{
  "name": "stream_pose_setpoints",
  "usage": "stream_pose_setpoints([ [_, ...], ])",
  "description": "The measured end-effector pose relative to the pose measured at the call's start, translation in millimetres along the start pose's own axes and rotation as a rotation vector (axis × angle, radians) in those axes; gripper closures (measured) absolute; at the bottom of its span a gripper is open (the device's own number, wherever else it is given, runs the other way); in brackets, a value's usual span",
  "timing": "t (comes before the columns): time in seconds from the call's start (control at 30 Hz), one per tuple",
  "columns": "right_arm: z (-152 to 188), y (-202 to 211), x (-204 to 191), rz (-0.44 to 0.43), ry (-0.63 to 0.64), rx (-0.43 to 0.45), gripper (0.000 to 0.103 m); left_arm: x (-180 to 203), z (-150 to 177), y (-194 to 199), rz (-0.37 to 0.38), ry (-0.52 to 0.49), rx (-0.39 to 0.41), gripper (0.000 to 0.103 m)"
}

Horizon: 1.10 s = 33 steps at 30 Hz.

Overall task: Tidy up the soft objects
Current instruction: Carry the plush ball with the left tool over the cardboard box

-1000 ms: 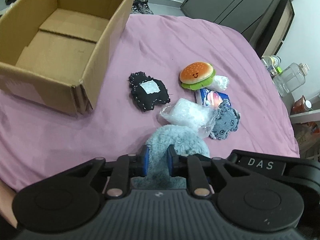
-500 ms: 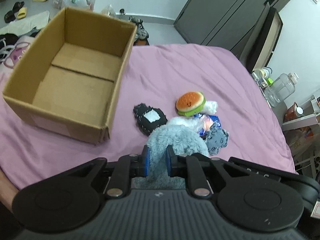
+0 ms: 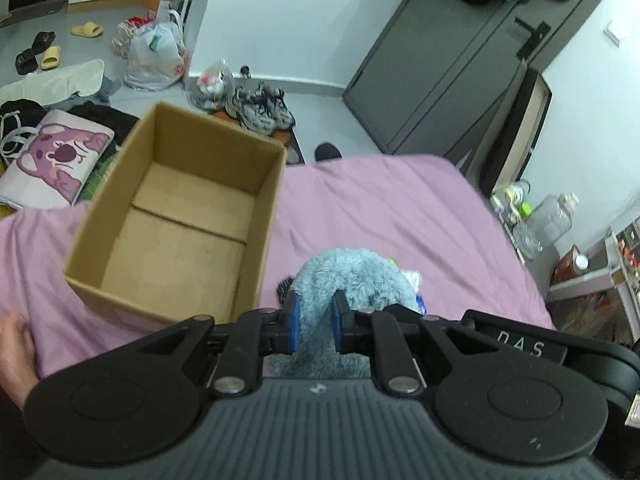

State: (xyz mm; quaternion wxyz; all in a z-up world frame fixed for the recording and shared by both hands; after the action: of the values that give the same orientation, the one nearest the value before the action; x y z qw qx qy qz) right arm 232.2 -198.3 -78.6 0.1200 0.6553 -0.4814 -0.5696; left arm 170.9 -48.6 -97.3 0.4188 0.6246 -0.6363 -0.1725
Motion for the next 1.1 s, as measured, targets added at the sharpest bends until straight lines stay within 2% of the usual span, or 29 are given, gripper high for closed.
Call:
stream_pose_setpoints([
  [0.2,-2.0,-8.8,-29.3,-0.032,0.02,0.0,0.086,-16.9,-19.5,15.7,-0.002,0.018,0.046,0.088],
  [0.6,3.5,-38.6,-75.6,-0.066,0.057,-0.014,0.086,-63.4,-46.8,25.9,0.0,0.063,0.084,0.088],
  [1.1,6.7,-97.9,-98.5,-0.067,0.058,-0.087,0.085,-120.0,-65.6,-1.2,-0.047,0.124,0.059,0.088],
])
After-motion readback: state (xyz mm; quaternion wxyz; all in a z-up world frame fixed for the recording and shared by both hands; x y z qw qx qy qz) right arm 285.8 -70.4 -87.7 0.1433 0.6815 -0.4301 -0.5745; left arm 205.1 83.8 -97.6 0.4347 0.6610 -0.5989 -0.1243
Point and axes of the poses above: each gripper's, at about its wrist camera, not at the fingertips, and y roughly against the way its jaws point, x to its right, z to its underside, the point moved 5 cm from there along -y, roughly the way its jaws point, and after that the axes turned 9 degrees about -y, right-handed, at the moved point
